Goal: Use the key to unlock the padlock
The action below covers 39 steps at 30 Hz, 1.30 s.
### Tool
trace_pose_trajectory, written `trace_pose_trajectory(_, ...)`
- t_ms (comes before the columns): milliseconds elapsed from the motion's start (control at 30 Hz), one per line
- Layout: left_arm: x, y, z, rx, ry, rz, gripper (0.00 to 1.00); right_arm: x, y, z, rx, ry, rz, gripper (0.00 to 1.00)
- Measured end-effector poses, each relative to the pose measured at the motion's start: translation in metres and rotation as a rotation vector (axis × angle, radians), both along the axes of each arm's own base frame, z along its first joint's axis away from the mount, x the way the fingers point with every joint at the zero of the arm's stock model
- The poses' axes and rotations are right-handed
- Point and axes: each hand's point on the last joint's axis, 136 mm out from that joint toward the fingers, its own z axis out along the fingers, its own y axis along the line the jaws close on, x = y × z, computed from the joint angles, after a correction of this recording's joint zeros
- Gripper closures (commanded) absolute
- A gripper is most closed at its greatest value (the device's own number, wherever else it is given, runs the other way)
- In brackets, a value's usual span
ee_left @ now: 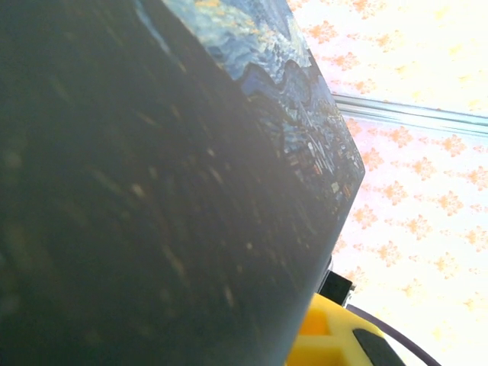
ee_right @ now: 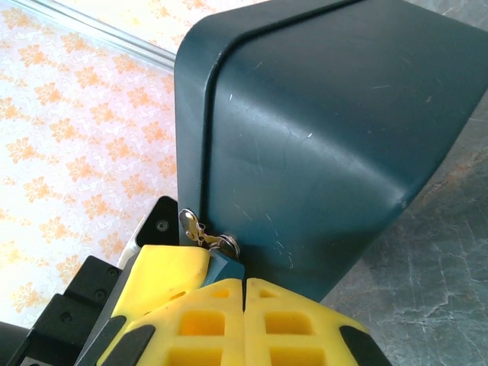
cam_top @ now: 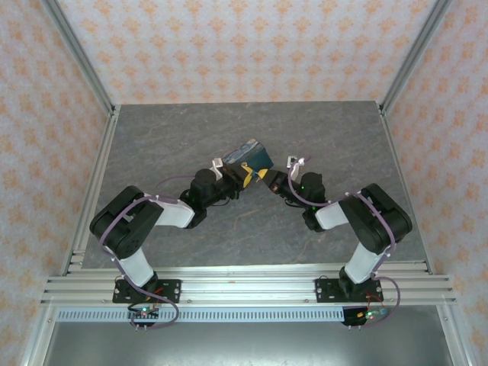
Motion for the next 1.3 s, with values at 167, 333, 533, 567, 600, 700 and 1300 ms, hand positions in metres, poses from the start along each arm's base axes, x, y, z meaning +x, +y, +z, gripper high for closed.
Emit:
trace_pose_trajectory(167, 0.0, 0.0, 0.001, -0.006, 0.002, -0.001, 1.0, 0.001, 0.0, 0.002, 0.001, -0.005, 0.016, 1.0)
trace_pose_trajectory(333, 0.001, 0.0, -0.001, -0.001, 0.009, 0.0, 1.0, 0.003, 0.001, 0.001, -0.001, -0.002, 0.031, 1.0)
trace_pose_trajectory(533, 0.003, 0.0, -0.002, 0.007, 0.022, 0.003, 1.0, 0.006, 0.001, 0.0, -0.017, 0.006, 0.046, 1.0)
trace_pose_trajectory(567, 0.004, 0.001, -0.002, 0.008, 0.025, 0.005, 1.0, 0.006, 0.001, 0.0, -0.019, 0.005, 0.049, 1.0)
trace_pose_trajectory(600, 0.005, 0.001, -0.002, 0.009, 0.03, 0.006, 1.0, 0.008, 0.001, 0.0, -0.022, 0.005, 0.052, 1.0)
trace_pose_trajectory(700, 0.008, 0.001, -0.002, 0.01, 0.04, 0.011, 1.0, 0.012, 0.002, 0.001, -0.029, 0.008, 0.061, 1.0)
trace_pose_trajectory(1300, 0.009, 0.008, -0.009, 0.029, 0.091, 0.045, 1.0, 0.017, 0.01, -0.008, -0.059, 0.046, 0.112, 1.0)
